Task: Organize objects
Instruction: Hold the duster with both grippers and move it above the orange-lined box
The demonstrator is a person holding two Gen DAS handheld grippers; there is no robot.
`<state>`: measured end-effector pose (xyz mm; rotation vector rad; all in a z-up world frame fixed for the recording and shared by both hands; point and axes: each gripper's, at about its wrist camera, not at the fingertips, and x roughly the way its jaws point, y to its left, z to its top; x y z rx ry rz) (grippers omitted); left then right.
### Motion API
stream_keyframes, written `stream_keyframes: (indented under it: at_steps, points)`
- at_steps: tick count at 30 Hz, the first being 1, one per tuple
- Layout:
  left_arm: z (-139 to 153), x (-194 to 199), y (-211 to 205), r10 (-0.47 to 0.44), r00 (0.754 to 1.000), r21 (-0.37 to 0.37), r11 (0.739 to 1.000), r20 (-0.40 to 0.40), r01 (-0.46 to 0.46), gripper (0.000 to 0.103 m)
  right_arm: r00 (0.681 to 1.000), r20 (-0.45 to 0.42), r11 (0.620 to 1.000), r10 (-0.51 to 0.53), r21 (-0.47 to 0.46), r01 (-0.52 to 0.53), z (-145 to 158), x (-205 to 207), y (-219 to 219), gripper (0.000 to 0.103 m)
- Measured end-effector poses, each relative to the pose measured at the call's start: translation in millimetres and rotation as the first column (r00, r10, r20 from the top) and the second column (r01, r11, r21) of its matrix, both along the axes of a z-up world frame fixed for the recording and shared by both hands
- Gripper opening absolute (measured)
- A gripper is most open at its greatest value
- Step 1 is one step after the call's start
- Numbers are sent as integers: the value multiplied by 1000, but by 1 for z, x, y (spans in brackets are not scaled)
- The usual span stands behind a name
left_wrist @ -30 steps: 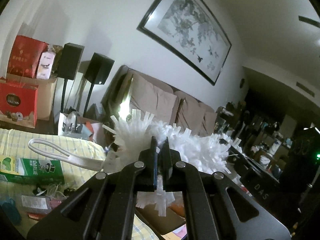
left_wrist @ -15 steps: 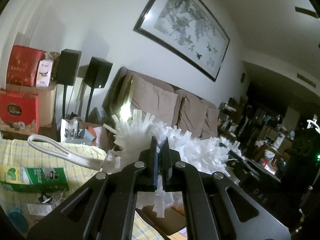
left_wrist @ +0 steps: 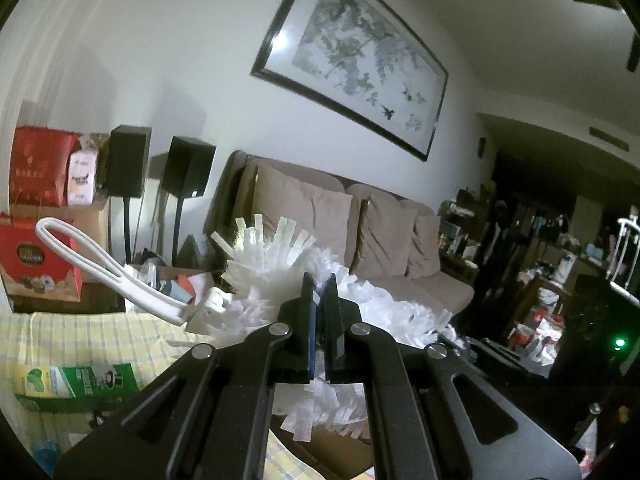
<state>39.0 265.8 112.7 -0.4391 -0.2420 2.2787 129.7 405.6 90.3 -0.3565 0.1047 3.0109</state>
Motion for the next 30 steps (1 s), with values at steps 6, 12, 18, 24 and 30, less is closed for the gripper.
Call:
stream_keyframes:
  at_steps: [6,12,18,24,30]
  points:
    - [10,7,16,-24,999,-36,999,-30,23,2,1000,4,1000,-20,-7,20,-1,1,8,7]
    - [15,19,28,-33,997,-53,998,-74,29,2,999,4,999,-48,-8,48,1,5,14,7]
    - [18,22,34,-38,995,-65,997,-90,32,2,998,-5,998,-66,-9,66,3,10,18,7]
    - [15,22,38,-38,997,-50,998,-70,35,2,997,-12,998,-70,-9,70,6,13,21,7]
    - [15,21,43,-47,996,-62,997,-76,42,2,996,-10,996,-86,-16,86,7,15,26,7]
